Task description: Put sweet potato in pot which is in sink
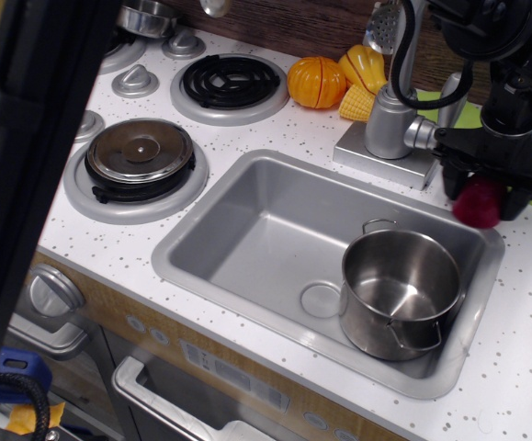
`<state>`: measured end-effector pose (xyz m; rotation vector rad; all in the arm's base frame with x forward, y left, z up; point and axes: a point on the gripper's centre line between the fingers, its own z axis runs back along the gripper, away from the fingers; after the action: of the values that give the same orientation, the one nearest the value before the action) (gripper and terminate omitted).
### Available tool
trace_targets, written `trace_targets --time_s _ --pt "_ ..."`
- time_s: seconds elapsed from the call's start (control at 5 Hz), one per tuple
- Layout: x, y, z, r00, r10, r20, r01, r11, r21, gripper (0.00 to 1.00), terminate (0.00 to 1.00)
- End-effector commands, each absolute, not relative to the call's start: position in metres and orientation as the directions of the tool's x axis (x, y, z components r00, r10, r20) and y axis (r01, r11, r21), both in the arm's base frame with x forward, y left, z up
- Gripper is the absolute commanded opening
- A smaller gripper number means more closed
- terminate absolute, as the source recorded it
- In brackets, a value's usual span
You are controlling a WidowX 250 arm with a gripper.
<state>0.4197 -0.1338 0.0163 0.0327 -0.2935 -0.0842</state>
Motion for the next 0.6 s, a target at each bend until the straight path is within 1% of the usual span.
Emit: trace_targets --time_s 0.0,0.2,0.4 --pt "0.403 -0.134 0.080 0.950 -0.081 0.301 0.055 0.994 0.094 0.00 0.00" --pt "0.378 -0.126 0.083 0.963 -0.059 0.265 0.034 0.994 0.099 0.00 0.00" --pt "0.356 -0.118 0.077 0.965 -0.035 0.262 0.003 0.992 0.125 0.00 0.00"
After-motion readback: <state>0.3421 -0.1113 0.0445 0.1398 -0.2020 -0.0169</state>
